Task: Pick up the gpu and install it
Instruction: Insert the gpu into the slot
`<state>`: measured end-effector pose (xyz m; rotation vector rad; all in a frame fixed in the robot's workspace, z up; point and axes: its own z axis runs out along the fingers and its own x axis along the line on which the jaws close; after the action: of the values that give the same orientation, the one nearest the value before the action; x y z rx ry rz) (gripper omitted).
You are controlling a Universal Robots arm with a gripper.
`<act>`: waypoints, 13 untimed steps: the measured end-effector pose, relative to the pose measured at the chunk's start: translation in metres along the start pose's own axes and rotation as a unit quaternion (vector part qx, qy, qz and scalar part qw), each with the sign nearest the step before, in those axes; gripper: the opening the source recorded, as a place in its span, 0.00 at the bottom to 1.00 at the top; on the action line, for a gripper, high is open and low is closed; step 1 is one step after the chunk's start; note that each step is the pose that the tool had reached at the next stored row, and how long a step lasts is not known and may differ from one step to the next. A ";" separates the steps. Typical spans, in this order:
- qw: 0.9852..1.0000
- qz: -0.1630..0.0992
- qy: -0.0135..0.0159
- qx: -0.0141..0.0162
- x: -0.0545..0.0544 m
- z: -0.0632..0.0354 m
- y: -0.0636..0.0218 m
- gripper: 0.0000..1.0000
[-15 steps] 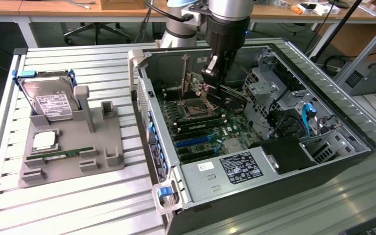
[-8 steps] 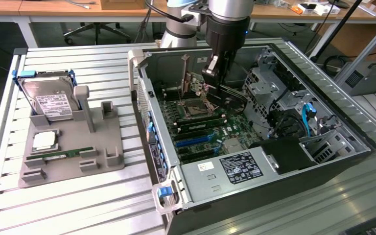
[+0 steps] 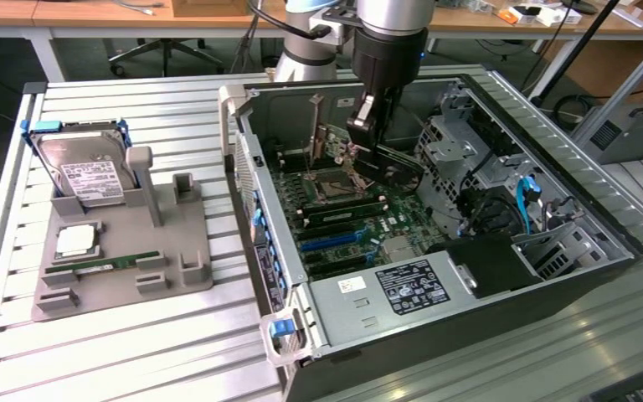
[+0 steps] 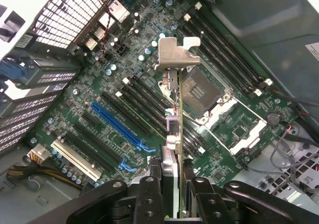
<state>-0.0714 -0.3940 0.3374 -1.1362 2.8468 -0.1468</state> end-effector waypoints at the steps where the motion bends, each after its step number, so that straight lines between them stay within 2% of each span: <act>1: 1.000 -0.001 0.000 0.000 0.000 0.0000 0.0000 0.27; 13: 1.000 -0.011 -0.001 0.000 0.000 0.0000 0.0000 0.27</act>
<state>-0.0714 -0.3940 0.3374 -1.1668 2.8334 -0.1459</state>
